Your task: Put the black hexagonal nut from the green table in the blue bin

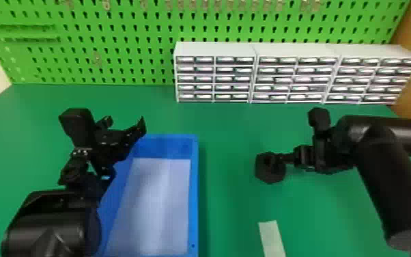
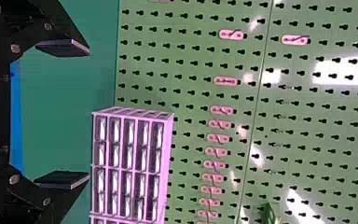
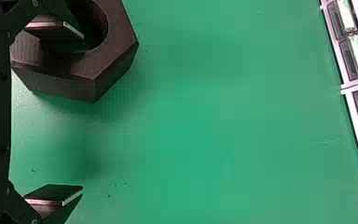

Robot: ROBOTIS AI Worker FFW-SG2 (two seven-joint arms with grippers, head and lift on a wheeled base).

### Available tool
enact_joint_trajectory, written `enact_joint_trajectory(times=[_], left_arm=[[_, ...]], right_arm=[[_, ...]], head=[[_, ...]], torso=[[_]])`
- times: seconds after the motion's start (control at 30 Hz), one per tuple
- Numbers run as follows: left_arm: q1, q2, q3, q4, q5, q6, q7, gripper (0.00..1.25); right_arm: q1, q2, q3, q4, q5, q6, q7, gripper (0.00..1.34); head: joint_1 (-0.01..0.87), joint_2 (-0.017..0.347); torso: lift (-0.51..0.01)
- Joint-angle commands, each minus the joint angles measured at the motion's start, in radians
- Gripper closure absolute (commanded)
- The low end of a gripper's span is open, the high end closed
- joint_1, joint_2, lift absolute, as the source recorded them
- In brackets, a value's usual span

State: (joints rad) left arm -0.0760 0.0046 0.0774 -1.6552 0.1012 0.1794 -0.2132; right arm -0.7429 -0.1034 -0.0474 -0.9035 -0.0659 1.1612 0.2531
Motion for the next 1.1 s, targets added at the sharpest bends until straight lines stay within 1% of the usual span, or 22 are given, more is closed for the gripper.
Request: enact_joint_trajectory(times=[0.0, 0.17, 0.23, 0.33, 0.4, 0.43, 0.47, 0.67, 0.7, 0.77, 1.07], left_arm=[[-0.001, 0.000, 0.001, 0.000, 0.000, -0.001, 0.000, 0.32], [-0.002, 0.000, -0.001, 0.000, 0.000, -0.001, 0.000, 0.32], [-0.002, 0.000, 0.001, 0.000, 0.002, -0.001, 0.000, 0.32], [-0.002, 0.000, 0.002, 0.000, 0.002, -0.001, 0.000, 0.32], [-0.002, 0.000, 0.002, 0.000, 0.003, -0.001, 0.000, 0.32], [-0.002, 0.000, 0.002, 0.000, 0.003, -0.001, 0.000, 0.32], [-0.002, 0.000, 0.002, 0.000, 0.003, -0.001, 0.000, 0.32], [-0.005, 0.000, 0.002, 0.000, 0.003, -0.001, 0.000, 0.32], [-0.005, 0.000, 0.002, 0.000, 0.003, -0.001, 0.000, 0.32], [-0.007, 0.000, 0.004, 0.000, 0.003, -0.001, 0.000, 0.32], [-0.007, 0.000, 0.002, 0.000, 0.003, -0.001, 0.000, 0.32]], right_arm=[[0.000, -0.001, -0.002, 0.000, 0.000, 0.000, 0.000, 0.15], [0.000, -0.002, -0.006, 0.000, 0.000, 0.000, 0.000, 0.15], [0.000, -0.002, -0.006, 0.000, -0.002, -0.002, 0.000, 0.19], [0.002, -0.005, -0.006, 0.000, -0.005, -0.005, 0.000, 0.35], [0.003, -0.005, -0.008, 0.000, -0.011, -0.005, 0.000, 0.51], [0.005, -0.007, -0.008, 0.000, -0.015, -0.005, 0.000, 0.62], [0.005, -0.009, -0.008, 0.000, -0.017, -0.005, 0.000, 0.69], [0.005, -0.010, -0.008, 0.000, -0.017, 0.000, 0.000, 0.82], [0.003, -0.012, -0.006, 0.000, -0.017, 0.003, 0.000, 0.90], [0.002, -0.012, -0.003, -0.002, -0.017, 0.002, 0.000, 1.01], [0.008, -0.013, -0.002, -0.005, -0.017, -0.003, 0.000, 1.02]], head=[[0.686, 0.051], [0.686, 0.051], [0.686, 0.051], [0.686, 0.051], [0.686, 0.051], [0.686, 0.051], [0.686, 0.051], [0.686, 0.051], [0.686, 0.051], [0.686, 0.051], [0.686, 0.051]], torso=[[-0.097], [-0.097], [-0.097], [-0.097], [-0.097], [-0.097], [-0.097], [-0.097], [-0.097], [-0.097], [-0.097]])
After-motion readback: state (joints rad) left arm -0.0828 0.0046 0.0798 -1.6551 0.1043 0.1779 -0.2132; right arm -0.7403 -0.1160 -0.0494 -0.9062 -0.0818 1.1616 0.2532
